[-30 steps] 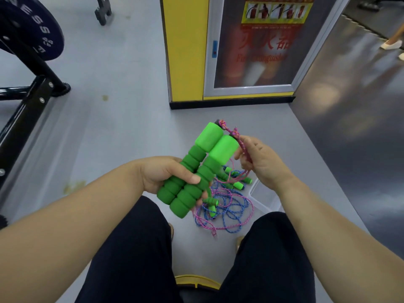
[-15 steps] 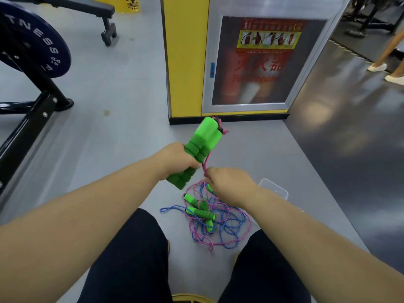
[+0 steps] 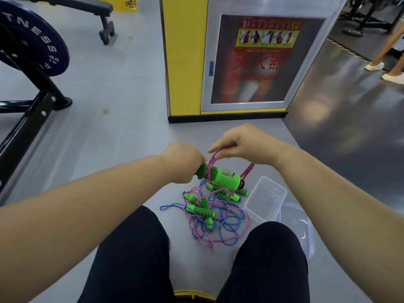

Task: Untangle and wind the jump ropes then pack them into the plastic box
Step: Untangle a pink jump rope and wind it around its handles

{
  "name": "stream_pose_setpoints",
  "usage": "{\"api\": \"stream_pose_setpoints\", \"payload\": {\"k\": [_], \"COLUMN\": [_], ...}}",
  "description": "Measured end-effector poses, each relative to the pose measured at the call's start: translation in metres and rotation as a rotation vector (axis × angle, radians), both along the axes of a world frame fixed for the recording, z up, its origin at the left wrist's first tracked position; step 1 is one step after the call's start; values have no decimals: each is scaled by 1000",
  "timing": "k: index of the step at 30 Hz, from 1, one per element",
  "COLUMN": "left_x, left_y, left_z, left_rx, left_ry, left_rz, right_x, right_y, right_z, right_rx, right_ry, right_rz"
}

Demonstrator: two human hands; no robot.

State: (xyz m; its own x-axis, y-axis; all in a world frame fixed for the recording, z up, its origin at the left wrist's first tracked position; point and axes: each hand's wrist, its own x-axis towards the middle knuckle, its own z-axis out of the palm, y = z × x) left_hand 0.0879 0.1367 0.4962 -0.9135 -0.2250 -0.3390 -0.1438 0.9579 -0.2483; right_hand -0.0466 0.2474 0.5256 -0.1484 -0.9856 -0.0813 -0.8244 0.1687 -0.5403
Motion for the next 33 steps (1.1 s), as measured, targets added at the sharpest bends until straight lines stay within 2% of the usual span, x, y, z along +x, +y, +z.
{"api": "stream_pose_setpoints", "payload": {"k": [3, 6, 9, 11, 12, 14, 17, 19, 22, 24, 27, 29, 33], "left_x": [5, 12, 17, 17, 16, 13, 8, 7, 5, 3, 2, 3, 7], "left_y": [-5, -10, -15, -18, -20, -26, -30, -25, -10, -2, 3, 4, 6], "left_z": [10, 17, 17, 12, 9, 2, -6, -6, -8, -9, 1, 13, 29], "left_rx": [278, 658, 925, 1035, 1062, 979, 514, 212, -65, -122, -78, 27, 236], "left_ry": [54, 157, 280, 356, 387, 421, 358, 281, 155, 131, 175, 233, 424], "left_rz": [33, 139, 338, 467, 528, 619, 615, 529, 279, 76, -92, -109, -112], "right_x": [-14, -16, -6, 7, 14, 22, 38, 44, 37, 23, -1, -13, -13], "right_y": [13, 30, 43, 45, 45, 44, 37, 30, 15, 6, 5, 8, 15], "right_z": [-11, -40, -67, -75, -78, -79, -66, -47, -13, 7, 21, 16, -12], "right_rx": [-30, -44, 39, 32, 37, 101, 150, 117, -4, -50, -126, -164, -104], "right_ry": [-288, -498, -409, -416, -347, -44, 282, 455, 600, 526, 113, -186, -490], "right_rz": [-181, -302, -360, -365, -342, -244, -99, 6, 54, 45, -25, -126, -285]}}
